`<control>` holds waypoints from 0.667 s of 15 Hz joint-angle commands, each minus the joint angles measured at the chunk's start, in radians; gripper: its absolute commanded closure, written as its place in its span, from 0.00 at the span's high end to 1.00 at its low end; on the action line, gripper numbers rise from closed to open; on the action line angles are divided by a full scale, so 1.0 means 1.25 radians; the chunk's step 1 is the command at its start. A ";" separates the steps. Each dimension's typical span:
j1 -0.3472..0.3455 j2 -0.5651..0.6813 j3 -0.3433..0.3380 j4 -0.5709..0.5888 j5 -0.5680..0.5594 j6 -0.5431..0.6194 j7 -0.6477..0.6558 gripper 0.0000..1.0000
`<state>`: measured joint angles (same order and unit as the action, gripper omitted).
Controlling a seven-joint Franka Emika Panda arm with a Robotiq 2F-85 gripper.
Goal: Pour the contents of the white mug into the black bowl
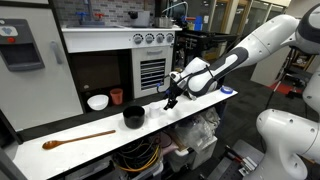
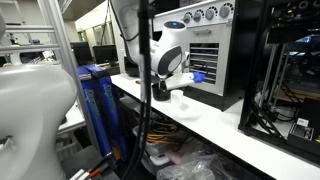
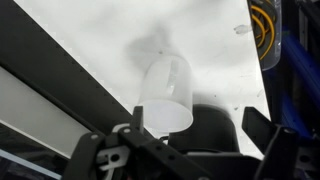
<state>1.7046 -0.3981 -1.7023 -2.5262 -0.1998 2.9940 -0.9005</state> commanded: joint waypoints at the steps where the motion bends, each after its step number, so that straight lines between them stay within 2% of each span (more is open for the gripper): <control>1: -0.106 0.149 0.156 0.033 -0.015 -0.140 0.098 1.00; 4: -0.170 0.219 0.265 0.093 -0.020 -0.257 0.153 1.00; 7: -0.224 0.265 0.351 0.163 -0.070 -0.364 0.286 1.00; 8: -0.319 0.299 0.457 0.184 -0.038 -0.400 0.301 1.00; 9: -0.353 0.305 0.502 0.212 -0.057 -0.447 0.345 1.00; 10: -0.294 0.262 0.458 0.234 -0.156 -0.504 0.445 1.00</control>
<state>1.3735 -0.0844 -1.1912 -2.3207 -0.2532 2.5185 -0.5321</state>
